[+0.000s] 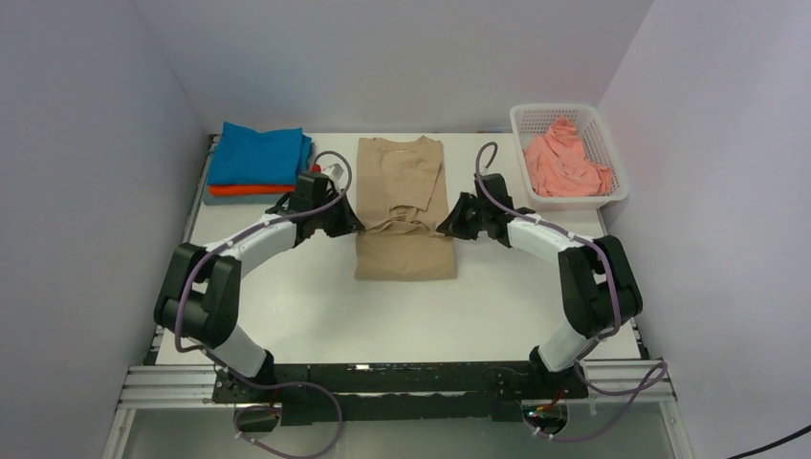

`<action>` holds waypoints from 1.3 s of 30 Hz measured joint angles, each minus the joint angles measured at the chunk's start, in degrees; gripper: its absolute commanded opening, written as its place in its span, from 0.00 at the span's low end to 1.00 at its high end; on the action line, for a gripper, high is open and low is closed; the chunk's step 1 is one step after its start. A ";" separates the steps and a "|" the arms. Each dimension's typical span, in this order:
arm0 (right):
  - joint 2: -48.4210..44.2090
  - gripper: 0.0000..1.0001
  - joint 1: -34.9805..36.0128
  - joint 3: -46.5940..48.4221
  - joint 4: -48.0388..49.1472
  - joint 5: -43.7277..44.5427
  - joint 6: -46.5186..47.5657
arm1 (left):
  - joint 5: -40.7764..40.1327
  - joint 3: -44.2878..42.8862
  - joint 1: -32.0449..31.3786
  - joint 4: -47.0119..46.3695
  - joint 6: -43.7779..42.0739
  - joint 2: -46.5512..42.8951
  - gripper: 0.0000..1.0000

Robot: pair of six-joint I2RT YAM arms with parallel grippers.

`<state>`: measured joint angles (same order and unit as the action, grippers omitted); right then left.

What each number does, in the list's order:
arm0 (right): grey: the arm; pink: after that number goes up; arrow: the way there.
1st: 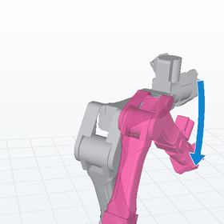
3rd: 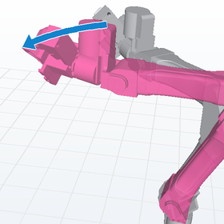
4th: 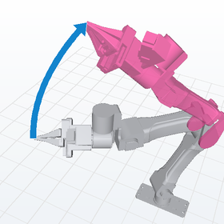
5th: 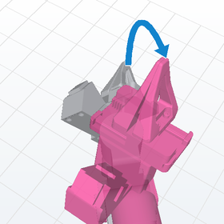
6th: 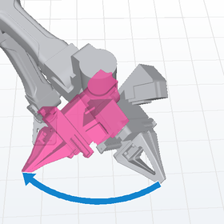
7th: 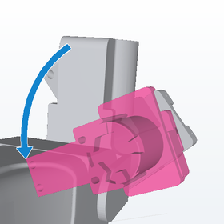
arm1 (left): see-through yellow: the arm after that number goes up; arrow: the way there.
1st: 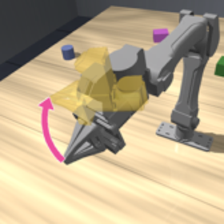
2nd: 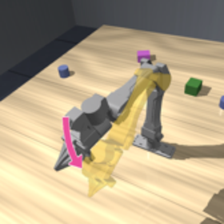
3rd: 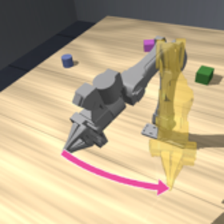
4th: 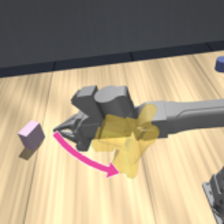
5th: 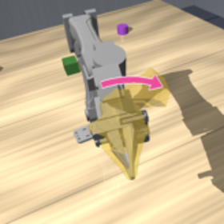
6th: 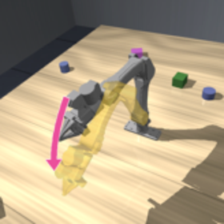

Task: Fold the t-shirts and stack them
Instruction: Fold the folded rectangular tshirt in 1/3 of the way, then grab one side of the 2/3 rectangular tshirt with both arms

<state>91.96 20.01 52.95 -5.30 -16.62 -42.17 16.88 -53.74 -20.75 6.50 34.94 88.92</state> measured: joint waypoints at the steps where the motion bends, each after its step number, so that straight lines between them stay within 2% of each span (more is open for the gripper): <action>1: 0.96 0.06 -0.26 0.46 0.44 -0.09 -0.04 | 0.28 -0.79 0.33 0.11 -0.20 1.05 0.00; 9: 8.33 0.08 -1.79 5.11 2.93 -0.96 0.00 | 2.82 -6.69 2.67 0.28 -1.55 8.94 0.00; 12: 9.88 0.16 -2.21 6.27 3.10 -1.01 0.22 | 3.30 -8.76 3.19 0.70 -1.88 11.76 0.00; 13: 10.43 0.20 -2.32 6.71 3.21 -1.07 0.22 | 3.30 -9.33 3.28 0.92 -1.95 12.46 0.06; 15: 11.93 0.23 -2.67 8.09 3.23 -1.51 0.44 | 3.23 -10.32 3.50 1.53 -2.08 13.70 0.21; 17: 13.38 0.34 -2.99 9.27 3.39 -1.51 0.66 | 3.17 -11.15 3.69 2.45 -2.67 14.58 0.46; 18: 14.08 0.46 -3.19 9.86 3.32 -1.51 0.81 | 2.99 -11.58 3.87 3.06 -2.58 14.88 0.61; 20: 15.26 0.81 -3.54 11.10 3.17 -1.53 1.11 | 2.93 -12.22 4.07 3.78 -3.06 14.97 0.95; 21: 15.72 0.97 -3.72 11.93 2.97 -1.60 1.40 | 2.95 -12.72 4.17 4.22 -3.15 14.97 0.99; 25: 15.65 1.00 -4.04 14.38 2.25 -1.46 3.34 | 2.64 -14.12 4.46 4.90 -3.17 14.40 0.99; 29: 11.85 1.00 -4.07 11.89 2.34 -0.79 4.42 | 1.42 -11.30 4.50 5.14 -3.15 10.19 1.00; 34: 3.26 1.00 -3.67 3.48 1.99 -0.52 5.07 | 1.46 -1.20 4.48 3.69 -1.64 0.35 0.99; 39: -3.63 1.00 -1.79 -5.84 1.09 -0.42 5.01 | 1.97 8.20 4.09 2.27 0.07 -4.72 0.99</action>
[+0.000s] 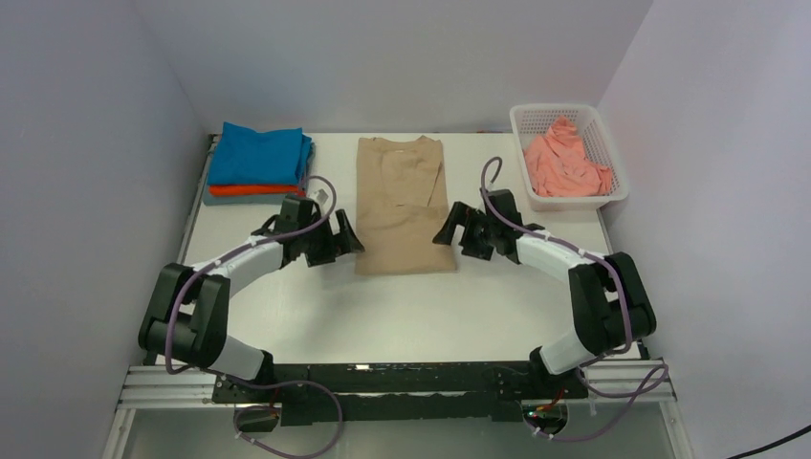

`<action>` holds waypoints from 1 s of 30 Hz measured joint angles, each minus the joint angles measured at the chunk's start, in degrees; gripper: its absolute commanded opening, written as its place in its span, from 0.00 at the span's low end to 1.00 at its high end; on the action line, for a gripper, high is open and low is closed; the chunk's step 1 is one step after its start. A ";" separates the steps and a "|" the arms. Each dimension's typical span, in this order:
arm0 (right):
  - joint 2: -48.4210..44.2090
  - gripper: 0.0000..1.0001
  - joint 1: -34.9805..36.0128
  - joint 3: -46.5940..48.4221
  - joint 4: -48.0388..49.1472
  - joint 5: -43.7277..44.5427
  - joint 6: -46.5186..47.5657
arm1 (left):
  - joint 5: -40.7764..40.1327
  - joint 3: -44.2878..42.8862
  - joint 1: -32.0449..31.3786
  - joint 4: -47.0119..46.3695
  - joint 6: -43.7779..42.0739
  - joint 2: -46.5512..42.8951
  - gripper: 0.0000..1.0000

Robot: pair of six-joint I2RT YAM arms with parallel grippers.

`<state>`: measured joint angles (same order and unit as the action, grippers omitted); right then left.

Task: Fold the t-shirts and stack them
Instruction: Grab one side of the 2/3 rectangular tshirt with both arms

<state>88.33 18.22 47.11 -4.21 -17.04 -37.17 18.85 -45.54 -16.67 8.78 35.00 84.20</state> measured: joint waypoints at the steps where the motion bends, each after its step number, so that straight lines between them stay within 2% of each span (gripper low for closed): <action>1: -1.09 1.00 0.33 -1.84 -0.13 0.00 -0.22 | 0.11 2.01 -0.28 -0.44 0.42 -0.52 0.96; 3: -2.78 0.99 1.07 -4.98 -0.57 -0.04 -0.85 | 0.39 5.25 -1.05 -1.05 1.29 -0.87 0.89; 6: -3.89 0.91 1.27 -7.91 -0.66 -0.02 -1.88 | 1.36 8.00 -1.90 -2.73 2.95 -0.90 0.79; 9: -3.91 0.79 1.38 -9.09 -0.46 -0.02 -2.84 | 2.03 8.70 -2.43 -5.68 4.31 0.04 0.69; 18: -3.10 0.54 1.38 -10.56 1.31 0.07 -4.98 | 2.47 8.61 -4.44 -10.34 6.82 4.35 0.35; 22: -2.01 0.47 1.38 -10.78 2.80 0.04 -5.66 | 2.14 7.76 -4.87 -10.34 7.04 6.05 0.28; 23: -1.64 0.44 1.38 -10.78 3.37 -0.04 -5.84 | 2.16 7.56 -4.90 -10.36 7.21 6.36 0.23; 25: -0.74 0.36 1.38 -10.78 4.83 -0.07 -6.03 | 2.10 7.02 -4.98 -10.47 7.43 7.26 0.05; 26: -0.24 0.30 1.38 -10.78 5.51 -0.33 -6.14 | 2.05 6.82 -5.01 -10.56 7.67 7.67 0.00; 30: 2.23 0.06 1.33 -10.75 8.61 -1.40 -6.71 | 2.12 5.70 -5.31 -11.61 8.50 9.16 0.00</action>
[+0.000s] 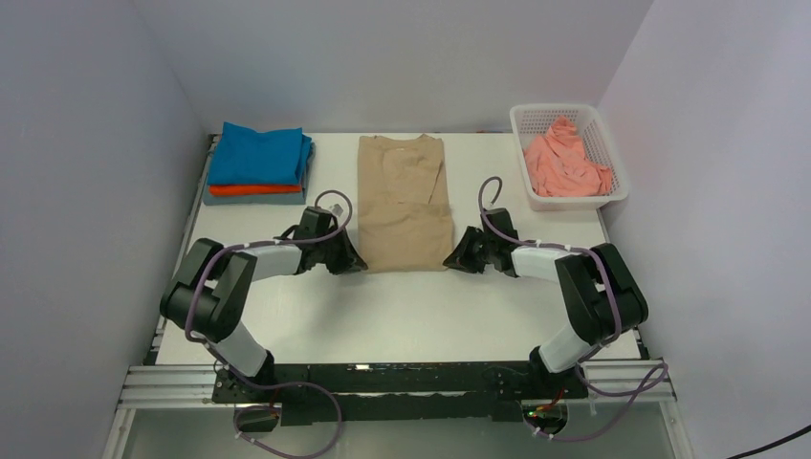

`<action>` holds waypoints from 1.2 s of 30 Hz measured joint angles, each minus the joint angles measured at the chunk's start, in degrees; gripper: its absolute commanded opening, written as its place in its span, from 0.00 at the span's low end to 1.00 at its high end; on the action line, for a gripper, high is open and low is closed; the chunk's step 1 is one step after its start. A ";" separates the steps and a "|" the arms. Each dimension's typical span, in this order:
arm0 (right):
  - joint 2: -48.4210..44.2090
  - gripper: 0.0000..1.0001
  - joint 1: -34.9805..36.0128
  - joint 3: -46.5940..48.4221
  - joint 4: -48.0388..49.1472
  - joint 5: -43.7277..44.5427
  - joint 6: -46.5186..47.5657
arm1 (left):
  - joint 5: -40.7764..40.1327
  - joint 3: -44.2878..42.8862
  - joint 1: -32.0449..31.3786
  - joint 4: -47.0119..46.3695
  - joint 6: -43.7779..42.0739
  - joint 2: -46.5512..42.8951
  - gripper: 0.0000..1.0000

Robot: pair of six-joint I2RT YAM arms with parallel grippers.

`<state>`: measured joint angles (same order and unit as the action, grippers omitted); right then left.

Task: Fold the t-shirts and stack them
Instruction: Grab one side of the 2/3 rectangular tshirt with both arms, then fold the long partially folded tshirt into a neat square

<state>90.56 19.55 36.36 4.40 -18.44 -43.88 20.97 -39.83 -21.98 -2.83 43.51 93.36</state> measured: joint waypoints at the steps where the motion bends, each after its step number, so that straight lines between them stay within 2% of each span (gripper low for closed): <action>1: 0.28 0.02 0.02 -0.02 0.39 0.02 -0.09 | -0.07 0.09 -0.04 -0.42 0.26 0.02 0.00; 7: -0.81 0.00 0.07 -1.40 0.33 -1.09 0.39 | -3.69 3.17 -1.62 -1.18 0.61 -3.63 0.00; 12: -8.24 0.00 0.63 -6.25 -5.25 -4.79 1.53 | -7.06 9.09 -5.49 3.08 0.31 -12.24 0.00; 18: -21.29 0.00 5.20 -10.21 -16.76 -8.70 1.88 | -9.35 14.75 -11.32 15.06 1.05 -28.30 0.00; 22: -31.82 0.00 9.66 -10.05 -25.31 -9.77 1.18 | -10.71 15.10 -14.88 25.11 2.34 -42.27 0.00; 26: -39.50 0.00 10.40 -6.36 -34.64 -10.58 0.37 | -11.56 13.35 -16.55 32.46 2.91 -54.18 0.00; 31: -39.47 0.00 9.11 3.04 -38.27 -8.17 1.77 | -16.46 7.48 -16.68 33.40 2.12 -55.67 0.00; 36: -30.99 0.00 5.07 11.21 -34.86 -3.63 3.32 | -20.87 0.13 -13.22 28.22 -2.34 -47.08 0.00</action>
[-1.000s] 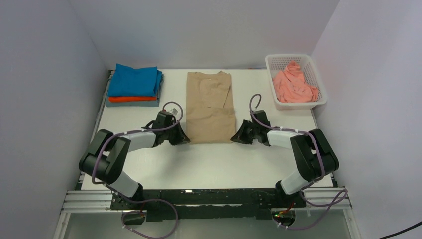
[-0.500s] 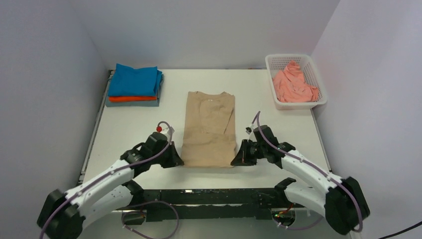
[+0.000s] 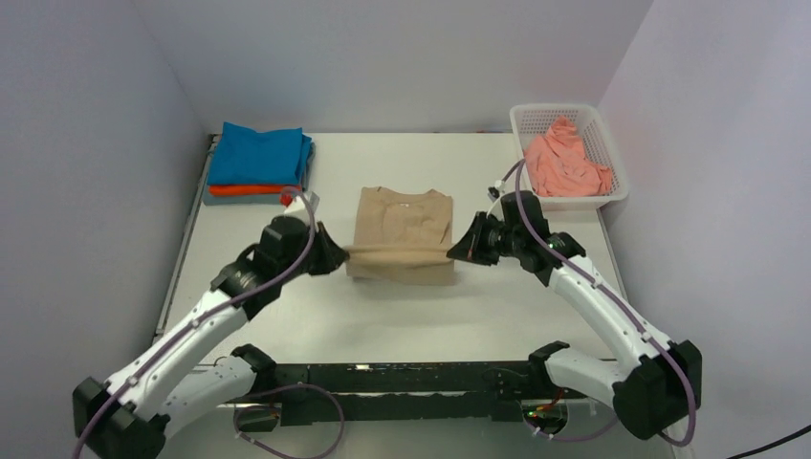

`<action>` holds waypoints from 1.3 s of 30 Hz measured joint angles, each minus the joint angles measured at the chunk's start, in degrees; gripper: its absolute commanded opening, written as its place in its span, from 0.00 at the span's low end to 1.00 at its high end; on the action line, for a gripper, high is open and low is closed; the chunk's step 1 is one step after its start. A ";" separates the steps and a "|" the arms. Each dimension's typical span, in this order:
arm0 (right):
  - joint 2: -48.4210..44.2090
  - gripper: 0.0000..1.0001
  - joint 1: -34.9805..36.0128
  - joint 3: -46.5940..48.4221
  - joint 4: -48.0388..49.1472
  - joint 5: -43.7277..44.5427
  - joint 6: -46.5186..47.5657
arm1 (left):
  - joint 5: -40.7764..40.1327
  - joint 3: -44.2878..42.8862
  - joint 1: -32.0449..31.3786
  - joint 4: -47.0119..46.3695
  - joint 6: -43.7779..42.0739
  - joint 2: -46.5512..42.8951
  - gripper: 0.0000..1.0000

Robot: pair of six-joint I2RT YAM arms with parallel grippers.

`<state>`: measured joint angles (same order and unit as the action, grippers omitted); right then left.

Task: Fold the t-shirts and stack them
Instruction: Fold the long partially folded tshirt into a neat square

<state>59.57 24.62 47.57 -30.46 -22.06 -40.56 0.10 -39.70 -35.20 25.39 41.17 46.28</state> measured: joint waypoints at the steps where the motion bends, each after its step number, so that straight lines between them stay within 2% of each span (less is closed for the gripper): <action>1: 1.66 0.00 -0.85 1.25 1.05 0.72 0.28 | 0.20 -2.43 1.81 -1.16 -0.85 2.93 0.00; 4: 6.95 0.00 -3.98 5.64 3.74 1.46 1.05 | 1.62 -9.09 6.71 -5.16 -3.15 12.90 0.00; 10: 17.00 0.00 -9.53 11.82 9.22 -1.57 1.88 | 2.29 -17.14 11.02 -9.64 -6.14 26.93 0.00; 20: 33.70 0.00 -14.91 19.65 14.01 -9.75 2.14 | 3.76 -28.59 14.69 -11.30 -8.92 42.62 0.00; 29: 44.65 0.00 -16.83 24.98 17.03 -12.87 1.57 | 5.27 -37.64 16.61 -10.64 -9.66 55.56 0.00; 31: 46.80 0.00 -17.09 25.81 17.42 -13.00 1.29 | 5.99 -39.65 16.94 -10.45 -9.94 58.38 0.03; 33: 49.00 0.02 -17.40 26.99 17.86 -13.00 1.01 | 6.64 -41.48 17.25 -10.29 -10.10 60.83 0.13; 35: 51.08 0.10 -17.70 28.33 18.16 -12.96 0.85 | 7.26 -43.25 17.55 -10.14 -10.25 63.17 0.30; 36: 52.04 0.17 -17.86 28.98 18.43 -12.90 0.72 | 7.28 -44.28 17.70 -10.03 -10.40 64.30 0.38; 38: 53.86 0.43 -18.51 30.51 18.43 -12.20 0.52 | 6.88 -46.14 18.34 -9.86 -10.99 66.05 0.56; 39: 54.84 0.57 -18.99 31.58 18.34 -11.67 0.52 | 6.60 -47.34 18.78 -9.44 -11.08 66.90 0.61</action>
<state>114.41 5.63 79.15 -12.12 -33.74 -40.03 6.70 -87.05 -16.43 15.94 30.09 113.19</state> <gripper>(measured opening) 0.249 0.434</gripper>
